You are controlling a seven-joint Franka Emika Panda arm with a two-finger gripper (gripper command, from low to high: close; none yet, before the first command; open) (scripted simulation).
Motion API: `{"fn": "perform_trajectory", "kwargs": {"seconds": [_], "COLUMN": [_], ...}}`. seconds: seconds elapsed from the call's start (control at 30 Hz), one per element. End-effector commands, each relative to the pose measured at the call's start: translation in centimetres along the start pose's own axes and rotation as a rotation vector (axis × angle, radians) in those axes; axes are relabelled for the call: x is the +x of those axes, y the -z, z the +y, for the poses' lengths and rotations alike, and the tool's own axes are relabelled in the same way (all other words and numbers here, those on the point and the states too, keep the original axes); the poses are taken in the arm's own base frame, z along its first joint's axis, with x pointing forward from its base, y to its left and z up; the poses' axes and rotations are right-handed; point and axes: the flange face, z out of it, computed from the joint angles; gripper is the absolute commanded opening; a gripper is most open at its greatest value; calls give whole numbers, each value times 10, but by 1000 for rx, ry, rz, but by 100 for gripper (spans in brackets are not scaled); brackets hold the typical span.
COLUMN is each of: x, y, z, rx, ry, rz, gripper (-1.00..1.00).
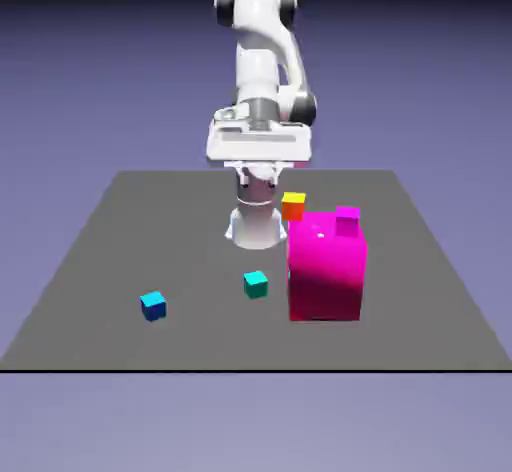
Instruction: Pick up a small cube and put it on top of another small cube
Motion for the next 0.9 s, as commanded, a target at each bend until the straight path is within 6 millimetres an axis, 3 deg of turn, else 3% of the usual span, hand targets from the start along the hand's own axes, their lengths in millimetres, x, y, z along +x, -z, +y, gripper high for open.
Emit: {"fn": "perform_trajectory", "kwargs": {"seconds": [0.0,0.2,0.47,0.73,0.8,0.87], "x": [7,40,62,63,62,43], "y": [-12,-78,-146,-183,-185,-207], "z": [9,76,190,315,326,338], "rx": [-36,-254,-539,-809,-831,-829], "ry": [-45,-316,-676,-1029,-1058,-1057], "rz": [-28,-184,-354,-472,-480,-480], "gripper": [0,0,0,0,0,0]}}
